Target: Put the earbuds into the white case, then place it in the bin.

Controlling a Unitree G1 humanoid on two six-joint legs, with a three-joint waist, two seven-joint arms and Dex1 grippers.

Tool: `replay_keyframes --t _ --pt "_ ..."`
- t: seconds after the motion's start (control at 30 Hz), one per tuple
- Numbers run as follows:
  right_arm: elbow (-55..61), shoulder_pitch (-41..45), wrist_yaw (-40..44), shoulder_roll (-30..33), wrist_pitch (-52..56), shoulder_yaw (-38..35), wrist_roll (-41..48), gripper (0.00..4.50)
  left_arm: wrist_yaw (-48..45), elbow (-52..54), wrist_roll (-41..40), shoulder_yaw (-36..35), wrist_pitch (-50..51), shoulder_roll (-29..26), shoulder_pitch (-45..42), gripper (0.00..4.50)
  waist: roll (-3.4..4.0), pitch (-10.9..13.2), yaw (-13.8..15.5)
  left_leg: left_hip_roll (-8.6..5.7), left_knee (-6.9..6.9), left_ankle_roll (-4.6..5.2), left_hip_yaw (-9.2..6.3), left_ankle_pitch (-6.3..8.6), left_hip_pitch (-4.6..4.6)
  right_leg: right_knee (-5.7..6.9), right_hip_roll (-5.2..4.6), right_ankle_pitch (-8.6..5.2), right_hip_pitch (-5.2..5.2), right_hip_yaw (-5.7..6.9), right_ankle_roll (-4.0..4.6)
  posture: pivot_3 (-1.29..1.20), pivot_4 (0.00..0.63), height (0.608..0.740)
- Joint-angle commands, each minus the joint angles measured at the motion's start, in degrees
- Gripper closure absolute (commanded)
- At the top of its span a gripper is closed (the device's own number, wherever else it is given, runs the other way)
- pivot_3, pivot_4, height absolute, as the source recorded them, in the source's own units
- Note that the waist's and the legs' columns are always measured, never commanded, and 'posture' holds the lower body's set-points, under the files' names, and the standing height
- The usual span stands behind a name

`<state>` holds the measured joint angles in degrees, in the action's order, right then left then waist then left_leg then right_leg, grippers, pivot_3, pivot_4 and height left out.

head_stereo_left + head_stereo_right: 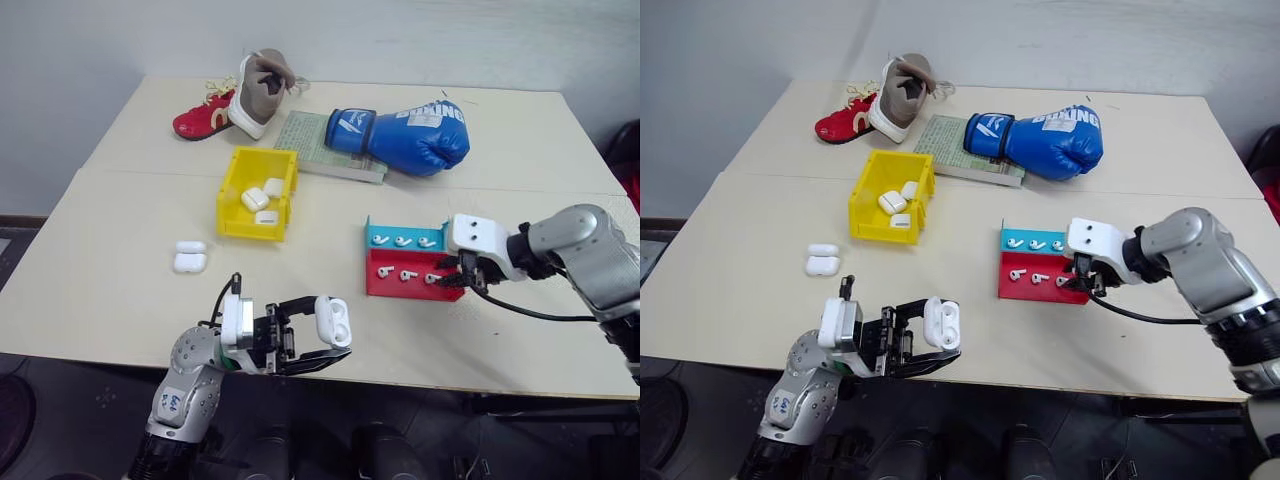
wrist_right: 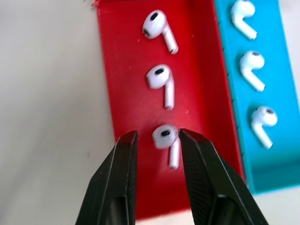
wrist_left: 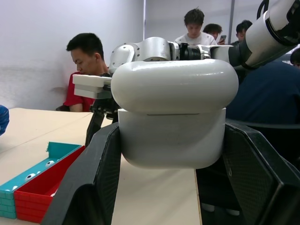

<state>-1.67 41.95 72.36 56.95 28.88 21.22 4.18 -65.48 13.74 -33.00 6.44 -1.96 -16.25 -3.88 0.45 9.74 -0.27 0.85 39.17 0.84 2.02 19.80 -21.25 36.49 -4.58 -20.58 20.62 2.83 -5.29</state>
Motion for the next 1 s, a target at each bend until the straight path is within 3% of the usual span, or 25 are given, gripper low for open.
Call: replay_keyframes --t 0.03,1.0 --pt "-0.8 2.2 1.2 -1.2 -0.4 0.8 -2.6 3.14 0.7 2.6 0.1 0.4 -1.0 -0.2 0.2 1.72 0.00 0.0 0.0 0.00 0.00 0.00 0.00 0.00 0.00 0.00 0.00 0.00 0.00 0.00 0.00 0.00 0.150 0.740" --pt "-5.4 4.9 6.1 -5.4 -3.3 3.1 -13.0 3.14 2.0 3.5 -0.2 0.1 -1.2 -1.7 0.9 1.72 0.00 0.0 0.0 0.00 0.00 0.00 -0.01 0.00 -0.01 -0.02 -0.02 0.00 0.00 0.02 0.00 0.00 0.150 0.740"
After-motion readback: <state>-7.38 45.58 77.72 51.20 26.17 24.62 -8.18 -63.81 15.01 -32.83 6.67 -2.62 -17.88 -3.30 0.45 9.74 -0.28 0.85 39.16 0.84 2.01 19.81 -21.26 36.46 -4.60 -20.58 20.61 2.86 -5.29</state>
